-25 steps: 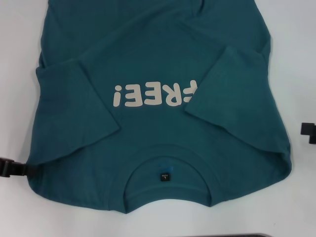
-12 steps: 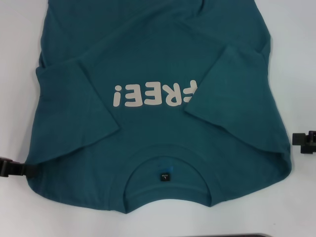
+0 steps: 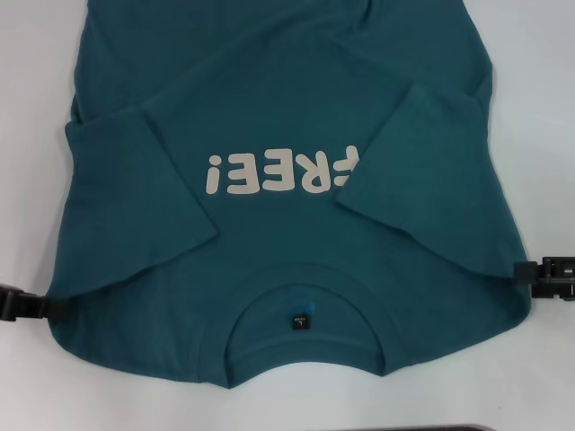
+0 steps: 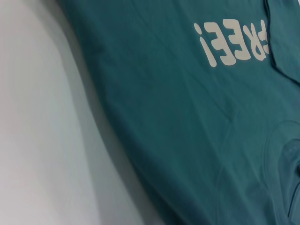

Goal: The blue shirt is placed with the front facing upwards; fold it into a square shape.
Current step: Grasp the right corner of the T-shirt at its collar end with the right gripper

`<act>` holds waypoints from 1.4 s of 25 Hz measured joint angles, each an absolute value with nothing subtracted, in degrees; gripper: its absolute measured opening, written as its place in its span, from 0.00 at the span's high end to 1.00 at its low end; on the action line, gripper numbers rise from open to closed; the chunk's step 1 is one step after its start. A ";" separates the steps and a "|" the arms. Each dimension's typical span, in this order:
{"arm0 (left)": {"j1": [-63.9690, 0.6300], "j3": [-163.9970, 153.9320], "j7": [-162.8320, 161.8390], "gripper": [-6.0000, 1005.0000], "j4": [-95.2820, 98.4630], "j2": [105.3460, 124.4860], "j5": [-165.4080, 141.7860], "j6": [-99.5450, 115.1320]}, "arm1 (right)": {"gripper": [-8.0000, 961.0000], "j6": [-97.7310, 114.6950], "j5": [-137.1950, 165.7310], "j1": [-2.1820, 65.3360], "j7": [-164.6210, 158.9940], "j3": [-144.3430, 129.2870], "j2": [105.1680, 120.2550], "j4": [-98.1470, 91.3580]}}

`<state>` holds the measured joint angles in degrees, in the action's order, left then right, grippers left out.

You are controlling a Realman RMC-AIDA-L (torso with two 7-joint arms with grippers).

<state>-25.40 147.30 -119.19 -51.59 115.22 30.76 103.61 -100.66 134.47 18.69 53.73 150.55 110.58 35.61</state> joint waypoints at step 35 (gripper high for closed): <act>-25.65 147.31 -118.84 0.98 -51.59 115.03 30.76 103.23 | 0.49 -100.08 137.83 20.77 48.34 149.78 110.36 37.55</act>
